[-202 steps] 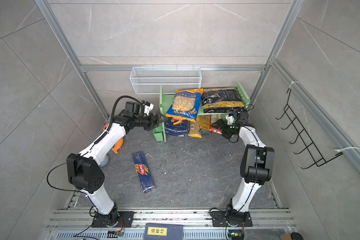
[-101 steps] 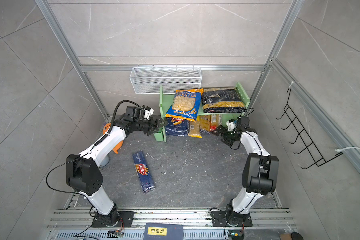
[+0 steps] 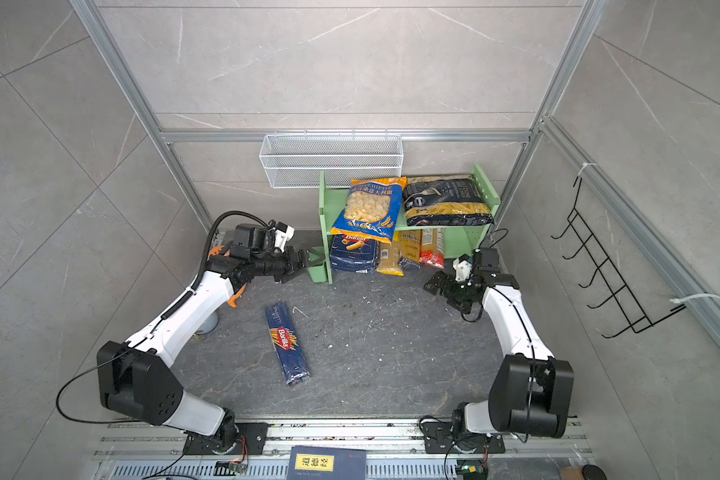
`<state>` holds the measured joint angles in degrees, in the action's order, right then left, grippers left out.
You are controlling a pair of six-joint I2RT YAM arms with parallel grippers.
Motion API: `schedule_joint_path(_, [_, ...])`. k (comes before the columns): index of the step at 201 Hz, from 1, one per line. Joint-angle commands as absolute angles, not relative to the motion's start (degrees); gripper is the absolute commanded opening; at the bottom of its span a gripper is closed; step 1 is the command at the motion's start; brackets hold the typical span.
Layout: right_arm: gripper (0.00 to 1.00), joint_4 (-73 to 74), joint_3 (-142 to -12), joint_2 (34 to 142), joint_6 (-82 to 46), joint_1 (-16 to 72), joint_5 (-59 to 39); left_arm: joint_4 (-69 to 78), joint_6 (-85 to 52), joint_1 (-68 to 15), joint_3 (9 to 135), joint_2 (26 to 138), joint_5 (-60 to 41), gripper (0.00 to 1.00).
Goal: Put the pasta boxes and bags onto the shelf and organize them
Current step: 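Release the packet and move the right gripper to the blue Barilla box, then grasp the blue Barilla spaghetti box with the right gripper and lift it upright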
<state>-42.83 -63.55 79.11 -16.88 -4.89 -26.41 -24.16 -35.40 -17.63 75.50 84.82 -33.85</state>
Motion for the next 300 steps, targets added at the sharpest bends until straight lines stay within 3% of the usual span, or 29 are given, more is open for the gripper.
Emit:
schedule_joint_path(1, [0.95,-48.27,-62.95,75.16,-17.17,1.75,-19.23,-24.21,-35.58,-15.24,73.26,79.84,-32.10,1.00])
schedule_joint_path(62, [0.95,-47.60,-64.46,77.73,-23.79,23.39,-13.49,-27.50,-37.03,-8.53,64.62,68.87,-29.91,1.00])
schedule_joint_path(97, [0.95,-46.70,-71.34,87.79,-24.78,37.96,-8.88,-32.95,-36.90,-4.37,60.79,60.61,-28.15,1.00])
schedule_joint_path(140, [0.95,-45.54,-82.89,101.41,-24.34,48.91,-9.93,-41.10,-36.87,0.15,57.22,49.76,-26.01,1.00])
schedule_joint_path(198, [0.95,-48.52,-96.95,115.59,-22.34,57.67,-11.92,-49.86,-39.65,0.52,57.24,39.22,-21.90,1.00])
schedule_joint_path(300, [0.95,-49.16,-105.55,128.92,-19.60,65.09,-13.51,-60.89,-38.78,0.42,65.35,34.10,-18.15,1.00])
